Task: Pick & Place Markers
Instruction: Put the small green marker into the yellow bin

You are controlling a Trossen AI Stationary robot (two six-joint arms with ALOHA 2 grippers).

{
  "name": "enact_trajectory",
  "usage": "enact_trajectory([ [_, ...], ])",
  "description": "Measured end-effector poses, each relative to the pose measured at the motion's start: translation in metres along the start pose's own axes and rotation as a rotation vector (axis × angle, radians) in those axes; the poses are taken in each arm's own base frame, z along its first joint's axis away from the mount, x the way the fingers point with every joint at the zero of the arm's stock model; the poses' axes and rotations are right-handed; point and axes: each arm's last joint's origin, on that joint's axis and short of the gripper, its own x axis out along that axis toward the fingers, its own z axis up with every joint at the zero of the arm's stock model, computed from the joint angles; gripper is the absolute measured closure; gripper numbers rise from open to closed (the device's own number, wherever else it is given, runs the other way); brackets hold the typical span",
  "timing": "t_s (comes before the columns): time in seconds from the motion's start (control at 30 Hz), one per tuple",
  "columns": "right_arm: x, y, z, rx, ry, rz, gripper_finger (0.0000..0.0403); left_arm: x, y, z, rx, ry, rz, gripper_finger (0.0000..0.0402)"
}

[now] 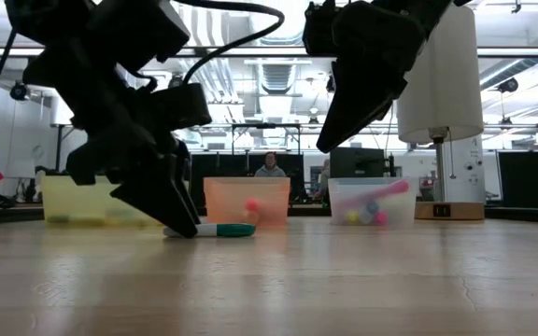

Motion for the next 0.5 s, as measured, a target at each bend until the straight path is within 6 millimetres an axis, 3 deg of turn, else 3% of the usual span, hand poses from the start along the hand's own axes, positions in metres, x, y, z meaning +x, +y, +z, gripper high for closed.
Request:
enact_trajectory([
  [0.23,0.0,0.0003,0.0006,-0.001,-0.006,0.003,0.0335,0.0082,0.0008,-0.0036,-0.019,0.033,-0.014,0.0295],
  [0.5,0.0,0.0003,0.0006,-0.001,-0.006,0.003,0.0335,0.0038,0.0012,-0.0005,-0.023,0.022,-0.038,0.038],
])
